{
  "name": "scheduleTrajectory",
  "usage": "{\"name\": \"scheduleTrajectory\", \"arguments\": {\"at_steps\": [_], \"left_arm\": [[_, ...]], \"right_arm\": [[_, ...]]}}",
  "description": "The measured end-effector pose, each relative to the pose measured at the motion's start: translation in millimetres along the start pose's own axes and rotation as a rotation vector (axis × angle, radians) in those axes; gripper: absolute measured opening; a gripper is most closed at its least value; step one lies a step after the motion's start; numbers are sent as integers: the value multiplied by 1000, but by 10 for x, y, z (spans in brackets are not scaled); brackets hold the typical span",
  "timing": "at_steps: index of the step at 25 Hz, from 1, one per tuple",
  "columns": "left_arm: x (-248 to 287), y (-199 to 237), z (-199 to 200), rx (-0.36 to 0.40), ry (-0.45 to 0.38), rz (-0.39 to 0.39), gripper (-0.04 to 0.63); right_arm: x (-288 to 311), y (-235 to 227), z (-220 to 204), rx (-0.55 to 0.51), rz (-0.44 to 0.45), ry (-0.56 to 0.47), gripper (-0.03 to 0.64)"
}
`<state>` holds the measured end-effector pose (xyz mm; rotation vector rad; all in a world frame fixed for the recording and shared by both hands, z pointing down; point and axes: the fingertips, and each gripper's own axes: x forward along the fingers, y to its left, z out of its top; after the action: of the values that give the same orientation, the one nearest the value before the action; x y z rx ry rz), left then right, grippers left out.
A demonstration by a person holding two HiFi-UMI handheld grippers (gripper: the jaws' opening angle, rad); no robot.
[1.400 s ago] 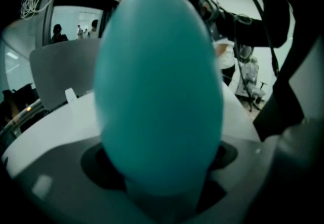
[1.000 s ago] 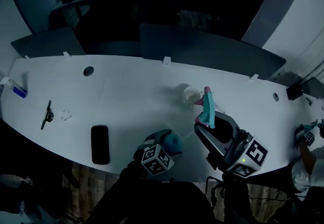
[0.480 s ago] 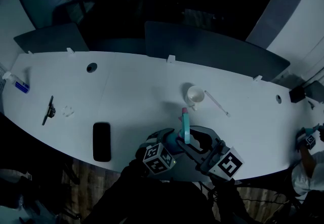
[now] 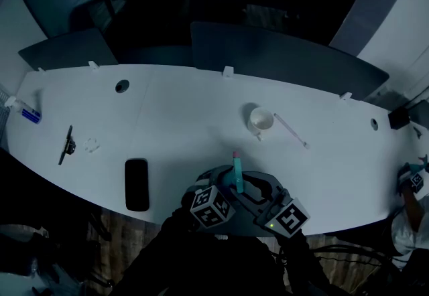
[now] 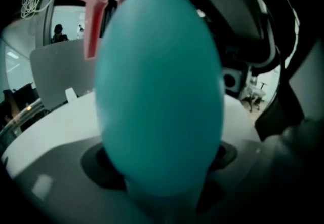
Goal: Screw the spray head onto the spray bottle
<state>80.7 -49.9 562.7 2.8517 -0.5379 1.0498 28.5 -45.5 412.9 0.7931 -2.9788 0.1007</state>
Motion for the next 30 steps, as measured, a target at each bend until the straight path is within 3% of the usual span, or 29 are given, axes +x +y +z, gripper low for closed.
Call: {"name": "scheduleTrajectory", "arguments": {"at_steps": [8,13,18,20,22,25,29,30], "left_arm": [[-7,-2,26,6,-9,-6,439],[-22,-20,36,11,-26,-31,453],[-252,-12,89,-59,-129,-148,456],[-311,-2,132,-7,-141,-185,450],[-304,-28,169,36,-142,-196,397],[-289,0,196,-31,-182,-94,394],[-283,139,235,-211,-226,197,392],[-284,161,244,-240,-228,239,391]], "right_arm": [[-24,24,-40,-88,-7,-18,129],[-21,41,-40,-102,-59,-47,127],[-34,49,-50,-78,-58,-37,128],[-34,47,-55,-70,-35,-29,127],[-48,23,-55,-69,-36,-27,128],[-68,6,-31,-94,-95,-44,127],[-97,-49,-44,-107,-229,-49,127],[-97,-61,-52,-104,-248,-43,127]]}}
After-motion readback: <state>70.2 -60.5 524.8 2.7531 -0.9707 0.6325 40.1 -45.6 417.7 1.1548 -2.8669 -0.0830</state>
